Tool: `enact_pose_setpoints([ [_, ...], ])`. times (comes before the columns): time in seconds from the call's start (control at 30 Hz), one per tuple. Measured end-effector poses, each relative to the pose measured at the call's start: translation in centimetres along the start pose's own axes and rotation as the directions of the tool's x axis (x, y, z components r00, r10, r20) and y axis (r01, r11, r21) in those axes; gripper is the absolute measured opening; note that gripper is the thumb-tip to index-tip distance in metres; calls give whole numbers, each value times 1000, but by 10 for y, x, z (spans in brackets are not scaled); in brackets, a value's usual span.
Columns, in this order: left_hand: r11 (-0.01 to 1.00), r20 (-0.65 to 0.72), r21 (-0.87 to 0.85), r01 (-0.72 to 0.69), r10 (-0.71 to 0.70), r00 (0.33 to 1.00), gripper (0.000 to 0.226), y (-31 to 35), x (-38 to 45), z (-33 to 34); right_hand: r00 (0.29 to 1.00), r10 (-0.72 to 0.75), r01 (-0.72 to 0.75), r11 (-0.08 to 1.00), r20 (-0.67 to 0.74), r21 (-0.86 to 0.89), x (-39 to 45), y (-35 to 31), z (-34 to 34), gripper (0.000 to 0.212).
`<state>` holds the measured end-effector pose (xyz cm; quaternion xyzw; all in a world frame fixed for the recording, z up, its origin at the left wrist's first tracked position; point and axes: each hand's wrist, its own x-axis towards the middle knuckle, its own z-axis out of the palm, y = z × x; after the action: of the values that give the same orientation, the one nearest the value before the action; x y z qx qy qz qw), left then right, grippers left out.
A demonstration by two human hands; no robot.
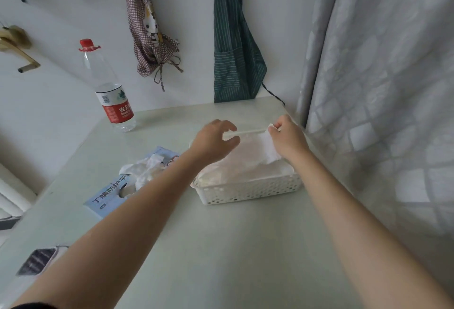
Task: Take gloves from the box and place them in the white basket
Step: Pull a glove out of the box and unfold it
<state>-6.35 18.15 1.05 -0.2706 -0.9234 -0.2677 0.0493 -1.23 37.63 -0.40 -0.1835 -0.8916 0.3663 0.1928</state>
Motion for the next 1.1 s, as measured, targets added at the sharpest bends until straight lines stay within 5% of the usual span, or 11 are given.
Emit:
enact_pose_setpoints([
  [0.23, 940, 316, 333, -71, -41, 948, 74, 6, -16, 37, 980, -198, 180, 855, 15, -486, -3, 11, 2, 19],
  [0.4, 953, 443, 303, -14, -128, 887, 87, 4, -16, 42, 967, -250, 216, 711, 46, -670, -13, 12, 5, 33],
  [0.47, 978, 362, 202, 47, -119, 924, 75, 3, -12, 35, 969, -244, 206, 727, 35, -655, -17, 6, 4, 30],
  [0.57, 999, 0, 8, 40, -40, 999, 34, -4, -14, 12, 961, -275, 221, 772, 0, -596, -20, -11, 6, 22],
  [0.7, 976, -239, -138, 166, -196, 951, 19, -26, -32, -34, 919, -393, 360, 818, 20, -448, -26, -51, 25, 9],
  [0.83, 942, -241, -137, 307, -332, 912, 17, -68, -59, -76, 865, -483, 502, 829, 140, -245, -45, -105, 61, 9],
  [1.0, 898, -60, 21, 439, -437, 897, 21, -115, -88, -111, 756, -483, 555, 831, 442, -42, -69, -158, 107, 16],
  [1.1, 913, 18, 29, 406, -406, 913, 22, -134, -108, -118, 652, -410, 621, 772, 638, -138, -84, -175, 133, 33],
])
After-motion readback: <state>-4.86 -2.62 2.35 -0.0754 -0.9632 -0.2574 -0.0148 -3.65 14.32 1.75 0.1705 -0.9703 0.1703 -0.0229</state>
